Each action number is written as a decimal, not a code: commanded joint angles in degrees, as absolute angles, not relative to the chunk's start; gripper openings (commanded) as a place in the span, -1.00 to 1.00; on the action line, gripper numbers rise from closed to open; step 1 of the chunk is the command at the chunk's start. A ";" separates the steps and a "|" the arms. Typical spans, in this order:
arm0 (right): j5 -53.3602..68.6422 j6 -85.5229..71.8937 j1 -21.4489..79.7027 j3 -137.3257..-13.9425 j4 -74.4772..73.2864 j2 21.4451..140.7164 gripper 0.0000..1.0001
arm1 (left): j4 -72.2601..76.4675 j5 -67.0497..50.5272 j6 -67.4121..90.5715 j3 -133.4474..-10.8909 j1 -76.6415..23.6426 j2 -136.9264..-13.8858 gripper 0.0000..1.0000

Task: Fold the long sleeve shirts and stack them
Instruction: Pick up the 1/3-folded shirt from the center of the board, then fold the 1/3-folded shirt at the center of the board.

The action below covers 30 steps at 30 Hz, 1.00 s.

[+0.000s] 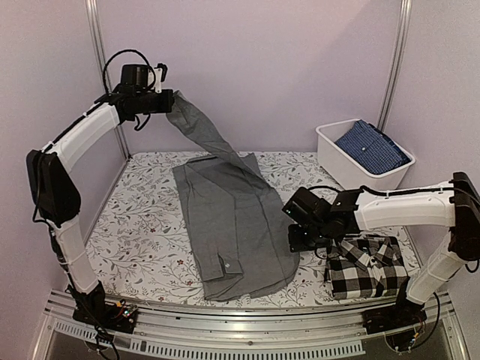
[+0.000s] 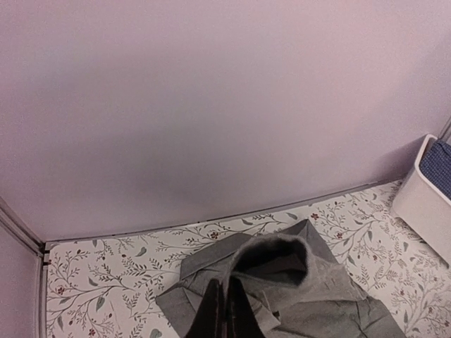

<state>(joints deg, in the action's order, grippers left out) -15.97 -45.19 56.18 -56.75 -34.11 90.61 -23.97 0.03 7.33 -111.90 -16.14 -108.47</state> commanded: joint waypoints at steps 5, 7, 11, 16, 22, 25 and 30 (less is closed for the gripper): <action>-10.92 -39.52 63.40 -64.09 -31.84 95.87 -1.00 | -22.69 -0.15 8.57 -106.58 -11.81 -102.02 -1.00; -7.85 -38.55 64.10 -64.11 -29.75 96.90 -1.00 | -21.73 -0.15 9.10 -104.01 -10.31 -100.00 -1.00; -2.56 -36.78 64.85 -63.97 -25.81 98.52 -1.00 | -20.24 -0.17 9.79 -98.60 -7.96 -96.66 -1.00; 3.65 -35.05 65.26 -63.57 -22.90 99.60 -1.00 | -18.38 2.22 11.10 -93.05 -4.69 -93.10 -1.00; 6.32 -33.96 65.39 -63.79 -22.06 100.67 -1.00 | -17.47 0.44 12.17 -90.91 -1.96 -93.27 -1.00; 7.06 -33.71 65.47 -64.16 -21.78 100.68 -1.00 | -17.19 0.48 12.33 -91.13 -1.85 -93.51 -1.00; 8.08 -33.42 65.48 -63.54 -21.81 99.80 -1.00 | -16.35 0.97 12.61 -91.58 -1.77 -92.64 -1.00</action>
<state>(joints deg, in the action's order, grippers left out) 6.07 -34.41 64.90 -63.33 -22.65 99.98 -18.94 0.71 12.08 -91.24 -2.07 -93.95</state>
